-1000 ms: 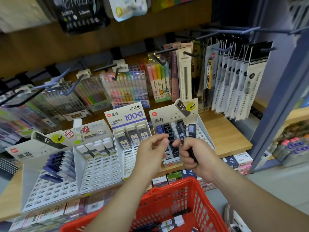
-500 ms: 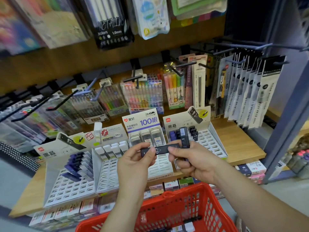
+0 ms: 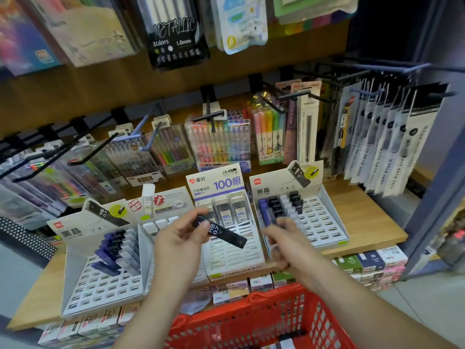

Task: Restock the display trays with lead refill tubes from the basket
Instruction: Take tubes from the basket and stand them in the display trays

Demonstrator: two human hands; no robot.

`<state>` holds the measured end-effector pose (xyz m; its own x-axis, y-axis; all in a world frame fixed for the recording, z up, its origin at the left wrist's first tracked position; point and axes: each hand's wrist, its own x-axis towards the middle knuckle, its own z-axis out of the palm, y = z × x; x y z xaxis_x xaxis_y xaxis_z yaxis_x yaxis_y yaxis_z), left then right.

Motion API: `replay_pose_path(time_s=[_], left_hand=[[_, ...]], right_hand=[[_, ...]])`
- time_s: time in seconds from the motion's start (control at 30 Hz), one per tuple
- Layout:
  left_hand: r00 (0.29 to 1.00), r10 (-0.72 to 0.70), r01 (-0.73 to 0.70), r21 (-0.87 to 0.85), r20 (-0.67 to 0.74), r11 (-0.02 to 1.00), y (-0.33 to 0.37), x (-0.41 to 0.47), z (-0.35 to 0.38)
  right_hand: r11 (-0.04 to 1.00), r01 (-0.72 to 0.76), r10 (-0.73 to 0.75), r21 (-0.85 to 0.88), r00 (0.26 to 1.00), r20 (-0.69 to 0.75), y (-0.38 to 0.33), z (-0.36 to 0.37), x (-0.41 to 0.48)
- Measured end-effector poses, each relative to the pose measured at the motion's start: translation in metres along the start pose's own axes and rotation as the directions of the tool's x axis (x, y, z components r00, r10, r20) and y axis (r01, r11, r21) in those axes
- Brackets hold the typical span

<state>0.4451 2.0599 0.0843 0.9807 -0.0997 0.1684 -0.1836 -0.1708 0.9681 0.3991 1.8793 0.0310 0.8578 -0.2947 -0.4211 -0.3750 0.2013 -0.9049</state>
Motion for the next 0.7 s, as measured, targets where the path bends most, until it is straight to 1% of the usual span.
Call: replay_pose_path(time_s=[0.07, 0.13, 0.23, 0.3, 0.4, 0.5, 0.57, 0.63, 0.7], left_hand=[[0.999, 0.034, -0.036, 0.064, 0.039, 0.997, 0.004, 0.013, 0.012], [0.995, 0.058, -0.069, 0.145, 0.079, 0.987, 0.002, 0.023, 0.025], [0.980, 0.084, -0.130, 0.264, 0.178, 0.956, -0.007, 0.025, 0.046], [0.970, 0.084, -0.155, 0.311, 0.229, 0.938, -0.013, 0.020, 0.059], [0.953, 0.106, -0.219, 0.400, 0.286, 0.890, -0.024, 0.016, 0.075], [0.946, 0.112, -0.240, 0.424, 0.304, 0.873, -0.033, 0.018, 0.084], [0.939, 0.131, -0.264, 0.421, 0.319, 0.868, -0.036, 0.016, 0.088], [0.930, 0.153, -0.289, 0.409, 0.334, 0.866, -0.036, 0.015, 0.088], [0.928, 0.146, -0.281, 0.389, 0.342, 0.877, -0.037, 0.015, 0.084]], right_hand=[[0.984, 0.065, -0.041, 0.166, 0.989, -0.140, 0.001, -0.015, 0.007], [0.960, 0.129, -0.067, 0.247, 0.968, -0.242, 0.002, -0.029, 0.010], [0.954, 0.190, -0.101, 0.232, 0.932, -0.348, 0.007, -0.044, 0.012], [0.969, 0.157, -0.071, 0.188, 0.915, -0.397, 0.012, -0.052, 0.013], [0.981, 0.042, 0.037, 0.190, 0.919, -0.392, 0.021, -0.063, 0.014], [0.974, -0.026, 0.107, 0.225, 0.927, -0.359, 0.033, -0.071, 0.015], [0.971, 0.006, 0.084, 0.239, 0.928, -0.363, 0.038, -0.074, 0.014], [0.971, 0.076, 0.016, 0.225, 0.924, -0.381, 0.036, -0.074, 0.013], [0.971, 0.138, -0.055, 0.196, 0.924, -0.377, 0.027, -0.073, 0.013]])
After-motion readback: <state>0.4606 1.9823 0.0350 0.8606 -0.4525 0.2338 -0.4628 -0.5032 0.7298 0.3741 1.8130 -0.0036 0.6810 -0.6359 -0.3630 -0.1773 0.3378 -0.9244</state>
